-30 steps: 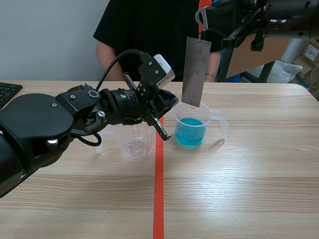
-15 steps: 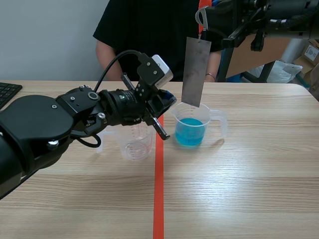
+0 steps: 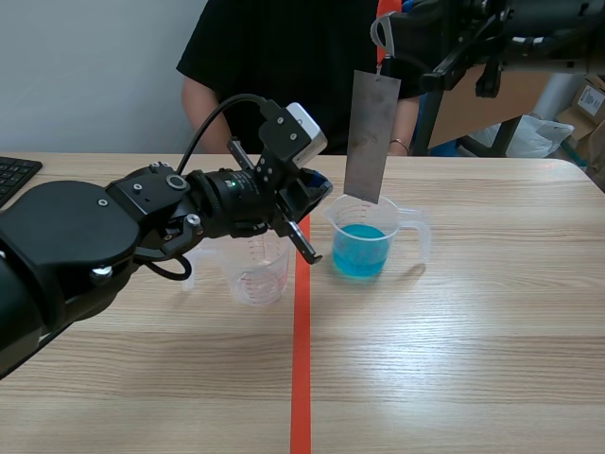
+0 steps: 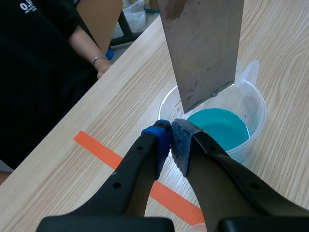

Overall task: Do the redox reaction experiment.
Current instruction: 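Raise the plate and point at it, then lower the plate into the blue solution, then hold the plate still in the solution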

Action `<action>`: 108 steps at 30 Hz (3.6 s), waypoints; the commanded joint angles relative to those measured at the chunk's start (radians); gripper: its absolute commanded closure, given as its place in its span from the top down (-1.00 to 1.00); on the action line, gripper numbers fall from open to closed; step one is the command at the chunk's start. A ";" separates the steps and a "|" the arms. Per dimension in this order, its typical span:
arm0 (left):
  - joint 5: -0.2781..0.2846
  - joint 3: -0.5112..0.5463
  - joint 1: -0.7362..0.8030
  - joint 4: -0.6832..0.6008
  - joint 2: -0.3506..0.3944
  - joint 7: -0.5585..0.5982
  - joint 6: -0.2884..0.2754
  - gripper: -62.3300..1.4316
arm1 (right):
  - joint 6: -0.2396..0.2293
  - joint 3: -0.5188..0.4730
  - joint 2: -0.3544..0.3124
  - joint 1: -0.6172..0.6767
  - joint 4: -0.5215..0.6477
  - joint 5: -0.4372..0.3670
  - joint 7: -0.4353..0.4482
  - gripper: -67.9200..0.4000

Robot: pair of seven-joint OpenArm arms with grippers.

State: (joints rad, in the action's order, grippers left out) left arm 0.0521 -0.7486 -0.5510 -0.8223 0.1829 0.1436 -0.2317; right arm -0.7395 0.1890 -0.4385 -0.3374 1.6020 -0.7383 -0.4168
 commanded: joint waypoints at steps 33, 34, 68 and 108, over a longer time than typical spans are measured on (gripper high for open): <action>0.253 0.019 0.151 -0.412 0.452 0.017 -0.002 -0.81 | -0.006 -0.023 -0.010 -0.023 0.013 -0.014 0.018 -0.94; 0.283 0.026 0.174 -0.444 0.504 0.018 -0.002 -0.81 | -0.006 -0.023 -0.010 -0.023 0.013 -0.013 0.018 -0.94; 0.469 0.696 1.331 -0.459 0.592 0.017 0.088 -0.81 | -0.006 -0.023 -0.010 0.010 -0.019 0.058 0.107 -0.94; 0.318 0.795 1.482 -0.459 0.380 0.040 0.088 -0.81 | -0.006 0.042 0.121 -0.031 -0.454 0.357 0.409 -0.94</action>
State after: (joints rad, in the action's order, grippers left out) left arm 0.3637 0.0425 0.9226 -1.2636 0.5629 0.1730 -0.1417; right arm -0.7380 0.2375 -0.3130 -0.3397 1.1332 -0.3775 -0.0139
